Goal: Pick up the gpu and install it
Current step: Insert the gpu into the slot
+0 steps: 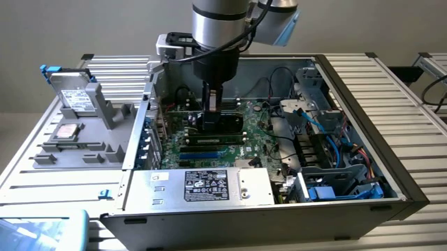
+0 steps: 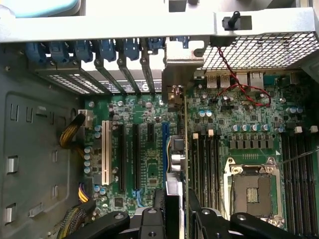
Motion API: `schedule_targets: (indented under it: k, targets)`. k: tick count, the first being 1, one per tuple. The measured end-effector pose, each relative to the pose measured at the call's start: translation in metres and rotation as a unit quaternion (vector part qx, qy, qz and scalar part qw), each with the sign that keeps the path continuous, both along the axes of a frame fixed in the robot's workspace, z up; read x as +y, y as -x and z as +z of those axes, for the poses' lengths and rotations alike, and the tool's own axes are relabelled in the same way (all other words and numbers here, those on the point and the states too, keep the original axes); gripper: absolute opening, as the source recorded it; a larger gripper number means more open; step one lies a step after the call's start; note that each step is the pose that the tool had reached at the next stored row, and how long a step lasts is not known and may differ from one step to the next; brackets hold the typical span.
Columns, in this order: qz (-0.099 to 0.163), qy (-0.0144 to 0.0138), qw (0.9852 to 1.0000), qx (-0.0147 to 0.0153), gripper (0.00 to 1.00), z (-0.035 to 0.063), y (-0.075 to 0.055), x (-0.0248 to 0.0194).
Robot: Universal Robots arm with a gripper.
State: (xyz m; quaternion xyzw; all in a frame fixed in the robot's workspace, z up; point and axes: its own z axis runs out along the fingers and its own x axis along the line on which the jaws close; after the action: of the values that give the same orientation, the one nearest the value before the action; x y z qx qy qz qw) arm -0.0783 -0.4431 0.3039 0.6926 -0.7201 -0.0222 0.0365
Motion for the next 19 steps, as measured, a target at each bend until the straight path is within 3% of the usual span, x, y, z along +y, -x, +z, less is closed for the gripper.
schedule_targets:
  k: [8, 19]
  targets:
    - [0.000, 0.0001, 1.0000, 0.0000, 0.28, -0.0109, 0.003, -0.0034]
    - [0.000, 0.0004, 1.0000, -0.0001, 0.28, -0.0121, 0.004, -0.0039]
